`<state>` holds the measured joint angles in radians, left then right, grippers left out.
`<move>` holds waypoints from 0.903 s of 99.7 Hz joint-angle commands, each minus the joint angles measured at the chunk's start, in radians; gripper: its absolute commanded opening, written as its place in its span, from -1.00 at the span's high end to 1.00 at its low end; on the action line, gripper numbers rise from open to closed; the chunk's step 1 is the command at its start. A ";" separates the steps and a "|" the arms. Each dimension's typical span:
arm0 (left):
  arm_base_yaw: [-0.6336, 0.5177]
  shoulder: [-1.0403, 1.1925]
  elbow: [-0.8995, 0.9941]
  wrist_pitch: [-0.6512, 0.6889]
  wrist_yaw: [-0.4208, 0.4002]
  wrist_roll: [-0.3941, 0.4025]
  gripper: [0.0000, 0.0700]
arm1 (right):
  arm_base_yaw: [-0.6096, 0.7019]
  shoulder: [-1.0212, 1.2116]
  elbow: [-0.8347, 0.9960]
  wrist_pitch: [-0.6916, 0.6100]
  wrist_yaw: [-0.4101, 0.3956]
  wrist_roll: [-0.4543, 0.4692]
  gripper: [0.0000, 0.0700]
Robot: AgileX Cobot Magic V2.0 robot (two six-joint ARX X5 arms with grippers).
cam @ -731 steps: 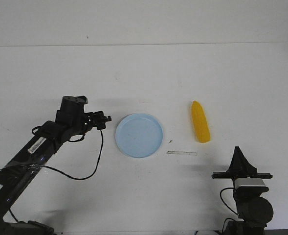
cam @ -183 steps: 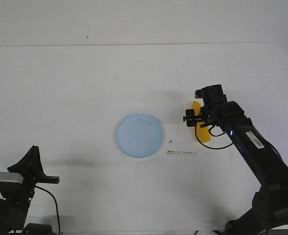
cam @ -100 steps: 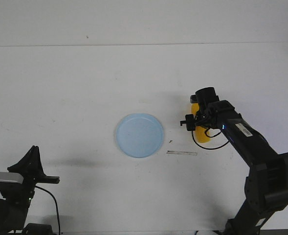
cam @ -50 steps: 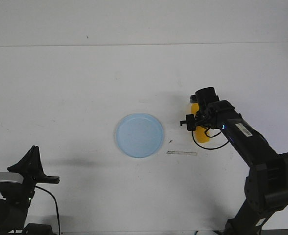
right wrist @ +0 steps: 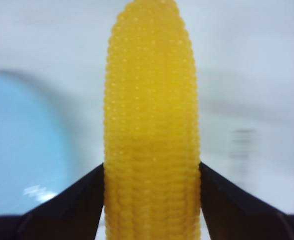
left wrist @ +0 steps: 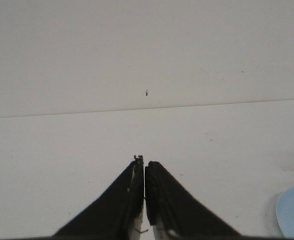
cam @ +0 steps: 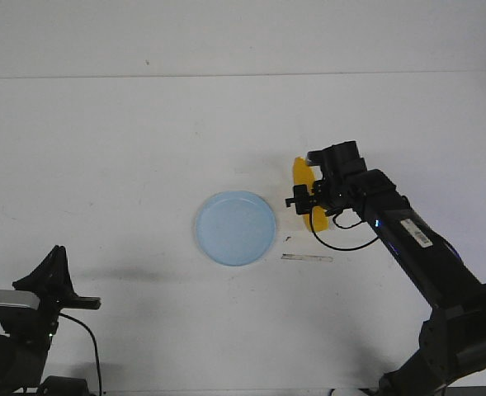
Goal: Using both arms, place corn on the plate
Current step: 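Carry the corn with the right gripper over the plate and lower it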
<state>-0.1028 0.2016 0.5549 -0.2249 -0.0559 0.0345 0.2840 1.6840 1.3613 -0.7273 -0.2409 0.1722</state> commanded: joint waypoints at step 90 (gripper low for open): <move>-0.002 -0.002 0.006 0.016 -0.004 -0.001 1.00 | 0.259 0.203 0.014 0.177 -0.177 0.100 0.03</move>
<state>-0.1028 0.2016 0.5549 -0.2249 -0.0559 0.0345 0.5320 1.8553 1.3613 -0.5617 -0.4175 0.2634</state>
